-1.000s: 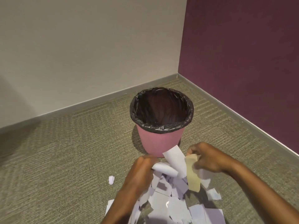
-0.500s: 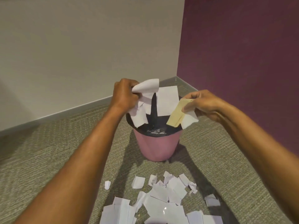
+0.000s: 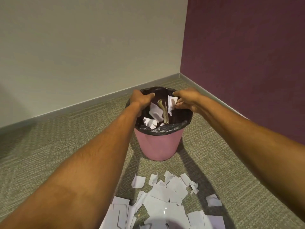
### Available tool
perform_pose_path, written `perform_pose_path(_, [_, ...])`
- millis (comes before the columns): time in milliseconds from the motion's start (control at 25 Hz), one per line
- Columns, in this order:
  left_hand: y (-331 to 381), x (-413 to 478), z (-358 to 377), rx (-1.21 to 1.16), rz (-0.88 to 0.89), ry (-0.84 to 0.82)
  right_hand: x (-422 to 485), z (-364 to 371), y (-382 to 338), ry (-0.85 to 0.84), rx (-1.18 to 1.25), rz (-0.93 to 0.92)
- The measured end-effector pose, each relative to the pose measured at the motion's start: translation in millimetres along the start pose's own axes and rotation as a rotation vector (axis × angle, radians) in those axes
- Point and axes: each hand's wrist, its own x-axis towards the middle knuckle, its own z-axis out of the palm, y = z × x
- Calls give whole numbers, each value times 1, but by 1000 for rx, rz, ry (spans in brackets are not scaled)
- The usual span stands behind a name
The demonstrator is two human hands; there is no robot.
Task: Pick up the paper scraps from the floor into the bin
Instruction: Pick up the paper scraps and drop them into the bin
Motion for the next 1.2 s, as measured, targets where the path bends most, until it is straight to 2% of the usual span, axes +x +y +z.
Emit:
perform_pose_path(160, [-4, -7, -15, -45, 85, 63, -8, -1, 4, 23, 25, -59])
perform_pose_path(320, [-34, -45, -34, -148, 142, 243, -47, -7, 11, -19, 142, -169])
perform_pose_path(400, [-70, -76, -39, -158, 112, 401, -72, -12, 25, -89, 166, -201])
perform_pose_path(480, [-118, -104, -33, -89, 27, 494, -94, -15, 49, -171, 149, -157])
perform_pose_path(560, [-171, -130, -20, 65, -14, 379, -110, -13, 84, -244, 38, -59])
perform_pose_path(640, [-217, -156, -3, 240, -24, 95, -115, -4, 124, -294, -145, 29])
perform_pose_path(760, [-260, -198, 17, 577, 4, -376, -117, 12, 191, -332, -496, 65])
perform_pose_path(840, [-273, -220, 26, 823, -11, -561, -122, 21, 231, -414, -748, 98])
perform_pose_path(920, [-282, -234, 31, 970, -28, -629, -131, 24, 262, -465, -937, 125])
perform_pose_path(1040, [-292, -250, 35, 1072, 0, -606, -142, 21, 287, -430, -942, 170])
perform_pose_path(1200, [-323, -253, 44, 1036, 61, -553, -143, 23, 287, -251, -1055, -29])
